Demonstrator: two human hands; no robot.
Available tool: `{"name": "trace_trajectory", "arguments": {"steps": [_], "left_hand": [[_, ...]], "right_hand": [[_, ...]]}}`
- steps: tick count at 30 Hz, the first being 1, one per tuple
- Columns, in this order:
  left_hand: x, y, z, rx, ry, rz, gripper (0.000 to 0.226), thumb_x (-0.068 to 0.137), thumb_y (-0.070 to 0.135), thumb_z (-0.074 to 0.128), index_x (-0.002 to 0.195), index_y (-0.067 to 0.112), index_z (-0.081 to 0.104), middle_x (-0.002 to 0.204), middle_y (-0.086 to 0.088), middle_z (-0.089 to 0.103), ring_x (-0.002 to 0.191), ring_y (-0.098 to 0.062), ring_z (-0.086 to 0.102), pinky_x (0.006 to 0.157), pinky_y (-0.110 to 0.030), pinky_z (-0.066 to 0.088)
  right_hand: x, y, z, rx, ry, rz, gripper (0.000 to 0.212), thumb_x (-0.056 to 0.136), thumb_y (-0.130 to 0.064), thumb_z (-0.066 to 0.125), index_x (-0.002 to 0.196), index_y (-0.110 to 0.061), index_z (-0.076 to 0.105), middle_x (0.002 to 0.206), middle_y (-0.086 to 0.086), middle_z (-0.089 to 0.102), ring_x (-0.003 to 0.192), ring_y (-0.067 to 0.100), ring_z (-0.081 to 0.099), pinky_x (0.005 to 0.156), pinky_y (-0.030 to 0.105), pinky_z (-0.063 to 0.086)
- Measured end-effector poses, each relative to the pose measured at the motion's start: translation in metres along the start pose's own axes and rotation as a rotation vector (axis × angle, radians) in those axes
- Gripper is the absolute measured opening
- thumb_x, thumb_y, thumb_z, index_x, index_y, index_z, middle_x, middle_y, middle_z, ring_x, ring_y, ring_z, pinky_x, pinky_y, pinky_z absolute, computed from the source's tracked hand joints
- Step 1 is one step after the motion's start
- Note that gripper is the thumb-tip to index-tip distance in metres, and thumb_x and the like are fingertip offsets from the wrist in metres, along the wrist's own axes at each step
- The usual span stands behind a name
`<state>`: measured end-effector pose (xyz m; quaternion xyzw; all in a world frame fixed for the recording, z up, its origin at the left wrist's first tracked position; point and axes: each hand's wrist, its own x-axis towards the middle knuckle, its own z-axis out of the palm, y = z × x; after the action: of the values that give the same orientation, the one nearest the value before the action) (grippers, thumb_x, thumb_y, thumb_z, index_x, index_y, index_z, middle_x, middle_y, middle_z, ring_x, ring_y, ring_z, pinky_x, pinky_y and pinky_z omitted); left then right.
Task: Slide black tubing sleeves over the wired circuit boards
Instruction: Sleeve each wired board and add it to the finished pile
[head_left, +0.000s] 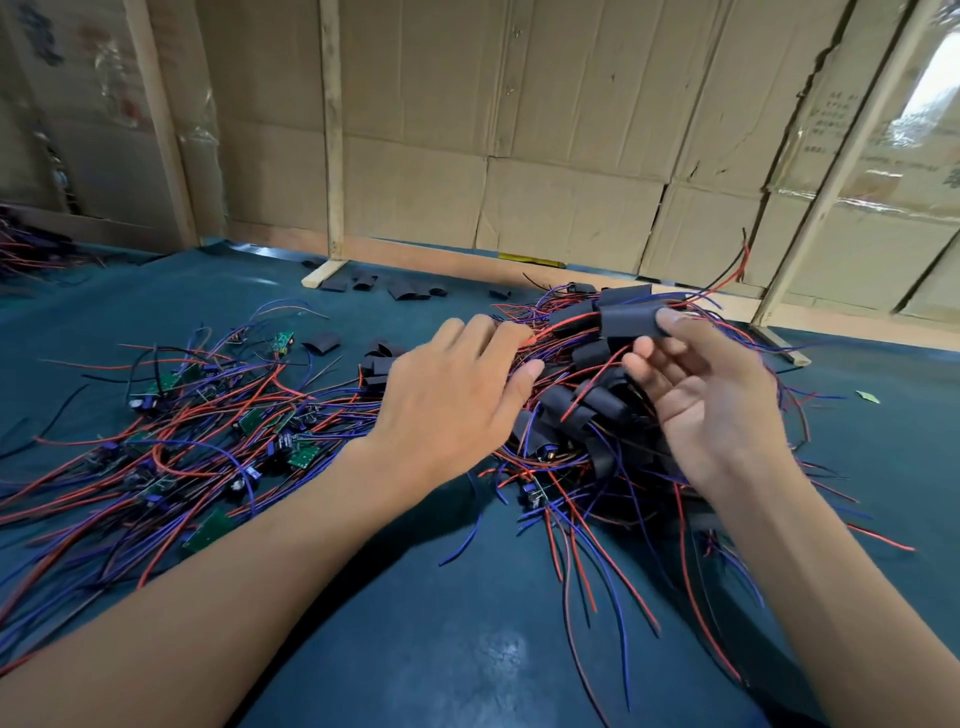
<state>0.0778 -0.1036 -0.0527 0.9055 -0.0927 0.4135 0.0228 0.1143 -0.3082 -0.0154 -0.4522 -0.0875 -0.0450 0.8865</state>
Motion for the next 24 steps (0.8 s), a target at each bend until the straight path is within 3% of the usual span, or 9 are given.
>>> {"name": "trace_trajectory", "arguments": {"steps": [3,9,11,13,15,17,18,21,24], "left_hand": [[0.002,-0.006,0.004,-0.128,-0.073,-0.023,0.048,0.102,0.044,0.042,0.144,0.020,0.046,0.104,-0.008,0.052,0.093,-0.031,0.049,0.077,-0.046,0.045],[0.006,-0.016,0.003,-0.019,-0.186,-0.158,0.054,0.099,0.049,0.044,0.146,0.023,0.038,0.117,-0.009,0.051,0.107,-0.032,0.045,0.088,-0.045,0.041],[0.011,-0.029,-0.008,0.054,-0.325,-0.262,0.057,0.096,0.056,0.046,0.144,0.026,0.038,0.127,-0.010,0.046,0.120,-0.033,0.039,0.097,-0.047,0.038],[0.022,-0.054,-0.031,0.127,-0.589,-0.476,0.070,0.089,0.068,0.050,0.145,0.028,0.037,0.140,-0.013,0.038,0.132,-0.036,0.033,0.103,-0.049,0.036],[0.027,-0.081,-0.058,0.252,-0.937,-0.582,0.086,0.080,0.078,0.056,0.145,0.026,0.038,0.145,-0.011,0.041,0.133,-0.034,0.041,0.097,-0.044,0.045],[0.021,-0.096,-0.077,0.226,-1.212,-0.644,0.092,0.070,0.073,0.073,0.141,0.025,0.041,0.127,-0.006,0.055,0.110,-0.027,0.060,0.068,-0.034,0.059],[0.015,-0.097,-0.080,0.134,-1.285,-0.681,0.092,0.066,0.062,0.084,0.138,0.027,0.040,0.117,-0.005,0.054,0.098,-0.025,0.062,0.056,-0.036,0.059],[-0.002,-0.100,-0.077,-0.048,-1.309,-0.643,0.082,0.069,0.030,0.092,0.130,0.031,0.037,0.104,-0.006,0.051,0.079,-0.020,0.059,0.045,-0.031,0.054],[-0.003,-0.103,-0.072,-0.195,-1.198,-0.640,0.066,0.072,0.018,0.090,0.122,0.030,0.049,0.090,-0.008,0.055,0.070,-0.019,0.059,0.045,-0.026,0.052]], "right_hand": [[0.008,-0.012,-0.007,0.034,0.060,-0.046,0.005,0.089,-0.001,0.069,0.084,-0.003,0.068,0.066,0.003,0.063,0.070,0.019,0.070,0.072,0.026,0.059],[0.014,-0.026,-0.020,0.082,0.238,0.007,0.007,0.088,0.012,0.063,0.091,0.006,0.063,0.096,0.020,0.070,0.086,0.027,0.076,0.081,0.029,0.061],[0.013,-0.025,-0.019,0.122,0.335,-0.008,0.008,0.089,0.012,0.064,0.093,0.006,0.062,0.104,0.023,0.069,0.083,0.025,0.076,0.080,0.033,0.062],[0.012,-0.023,-0.018,0.110,0.392,0.008,0.009,0.092,-0.002,0.068,0.089,0.001,0.060,0.091,0.017,0.071,0.069,0.021,0.074,0.070,0.034,0.063],[0.012,-0.022,-0.019,0.035,0.442,0.065,0.034,0.096,-0.031,0.068,0.072,-0.014,0.051,0.058,0.002,0.057,0.047,0.016,0.060,0.050,0.029,0.056],[0.008,-0.021,-0.016,0.011,0.421,0.107,0.050,0.097,-0.050,0.059,0.061,-0.022,0.038,0.045,-0.004,0.038,0.037,0.014,0.041,0.043,0.020,0.042],[0.005,-0.020,-0.013,0.021,0.387,0.092,0.054,0.097,-0.052,0.056,0.057,-0.023,0.034,0.045,-0.005,0.033,0.037,0.015,0.035,0.043,0.018,0.037],[-0.006,-0.011,0.001,-0.052,0.244,-0.095,0.065,0.098,-0.047,0.055,0.043,-0.022,0.032,0.042,-0.002,0.028,0.035,0.019,0.026,0.041,0.020,0.031],[-0.017,0.006,0.012,-0.283,0.093,-0.357,0.073,0.100,-0.041,0.056,0.034,-0.015,0.037,0.035,0.004,0.034,0.029,0.023,0.026,0.038,0.020,0.030]]}}
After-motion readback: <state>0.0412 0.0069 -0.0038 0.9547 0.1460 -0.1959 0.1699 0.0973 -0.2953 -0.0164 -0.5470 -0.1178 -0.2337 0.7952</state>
